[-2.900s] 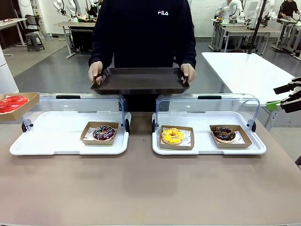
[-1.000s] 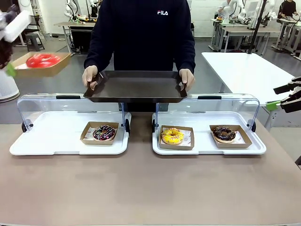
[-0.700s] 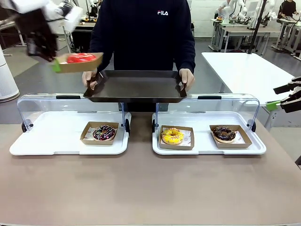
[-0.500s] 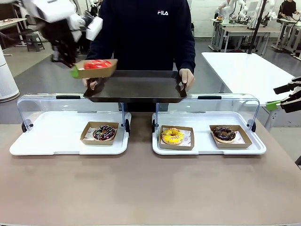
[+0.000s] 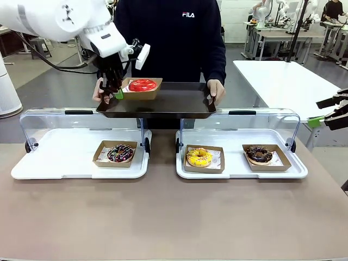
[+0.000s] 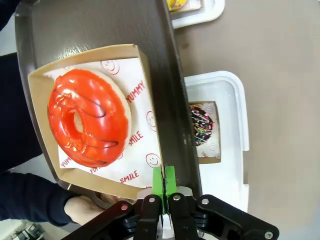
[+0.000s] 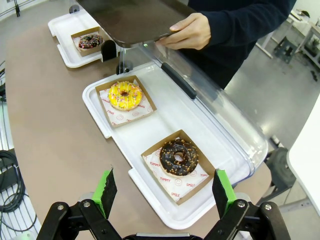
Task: Provide the desired donut to the person.
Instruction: Place the picked Paper togo box onto the Handle tray extended by the person.
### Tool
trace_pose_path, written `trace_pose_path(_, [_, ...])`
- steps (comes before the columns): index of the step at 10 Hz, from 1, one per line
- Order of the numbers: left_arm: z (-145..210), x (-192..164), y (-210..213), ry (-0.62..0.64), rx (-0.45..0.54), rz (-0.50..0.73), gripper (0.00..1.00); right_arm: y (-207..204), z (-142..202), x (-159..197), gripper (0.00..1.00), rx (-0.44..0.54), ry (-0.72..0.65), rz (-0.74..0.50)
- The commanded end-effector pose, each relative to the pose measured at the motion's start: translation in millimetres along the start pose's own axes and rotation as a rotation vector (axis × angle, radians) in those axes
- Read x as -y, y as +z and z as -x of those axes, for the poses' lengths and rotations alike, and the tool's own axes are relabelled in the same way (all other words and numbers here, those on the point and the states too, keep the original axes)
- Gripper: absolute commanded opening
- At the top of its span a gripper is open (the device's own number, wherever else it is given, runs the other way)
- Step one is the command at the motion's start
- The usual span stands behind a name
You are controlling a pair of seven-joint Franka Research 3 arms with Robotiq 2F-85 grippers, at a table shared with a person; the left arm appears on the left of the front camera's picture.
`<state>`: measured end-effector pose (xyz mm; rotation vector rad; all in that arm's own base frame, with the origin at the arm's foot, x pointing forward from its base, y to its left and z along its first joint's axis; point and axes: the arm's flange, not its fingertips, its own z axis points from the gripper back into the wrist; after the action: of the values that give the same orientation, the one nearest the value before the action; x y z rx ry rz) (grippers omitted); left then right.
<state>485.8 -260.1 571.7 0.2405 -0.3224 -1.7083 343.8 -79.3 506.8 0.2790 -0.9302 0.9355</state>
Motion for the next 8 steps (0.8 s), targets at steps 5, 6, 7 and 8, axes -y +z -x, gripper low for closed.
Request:
trace_pose_path(5, [7,-10,-33,0.022,-0.105,-0.051,0.01,-2,2,0,1.0,0.019,0.002,-0.01])
trace_pose_path(6, [10,-13,-36,0.035,-0.112,-0.045,0.01,-2,2,0,1.0,0.019,0.002,-0.01])
trace_pose_path(7, [10,-14,-37,0.036,-0.107,-0.041,0.01,-2,2,0,1.0,0.019,0.002,-0.01])
trace_pose_path(8, [10,-16,-38,0.039,-0.118,-0.031,0.01,-2,2,0,1.0,0.019,0.002,-0.01])
